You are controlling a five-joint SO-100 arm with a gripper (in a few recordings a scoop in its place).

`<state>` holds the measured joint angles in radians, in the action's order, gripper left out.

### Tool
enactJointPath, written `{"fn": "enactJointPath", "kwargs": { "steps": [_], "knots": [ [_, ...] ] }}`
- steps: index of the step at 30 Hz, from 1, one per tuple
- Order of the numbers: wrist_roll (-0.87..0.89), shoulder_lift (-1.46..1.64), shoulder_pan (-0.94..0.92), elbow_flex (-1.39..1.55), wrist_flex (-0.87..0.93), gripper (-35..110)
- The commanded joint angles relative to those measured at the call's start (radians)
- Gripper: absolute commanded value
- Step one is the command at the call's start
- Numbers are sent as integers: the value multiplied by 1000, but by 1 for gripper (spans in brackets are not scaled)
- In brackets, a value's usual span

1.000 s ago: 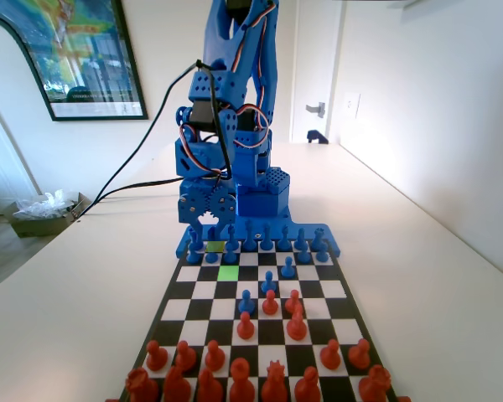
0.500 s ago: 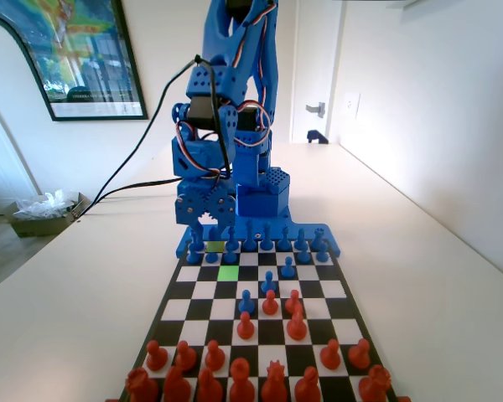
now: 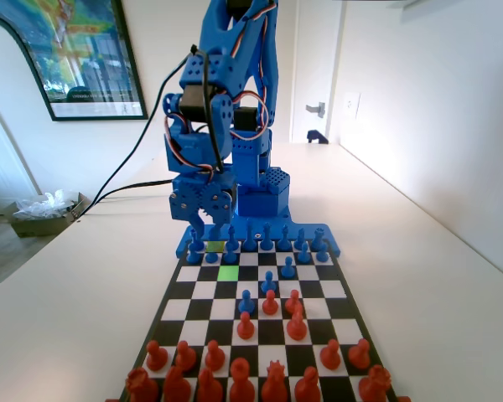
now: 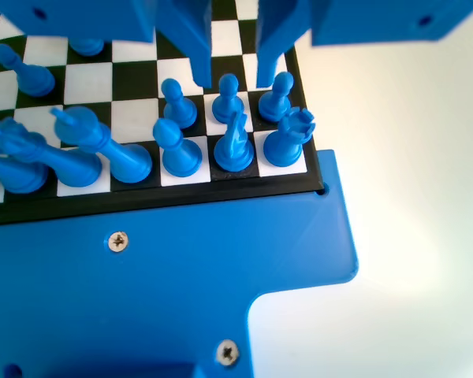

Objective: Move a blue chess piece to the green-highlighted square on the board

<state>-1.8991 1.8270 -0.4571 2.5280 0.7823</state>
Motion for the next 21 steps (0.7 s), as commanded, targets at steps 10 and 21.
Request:
{"fn": "enactJointPath", "kwargs": {
  "steps": [10,21],
  "knots": [
    [15,6,-87,-9,12,9],
    [106,-41,-92,-34,34,9]
  ]
}}
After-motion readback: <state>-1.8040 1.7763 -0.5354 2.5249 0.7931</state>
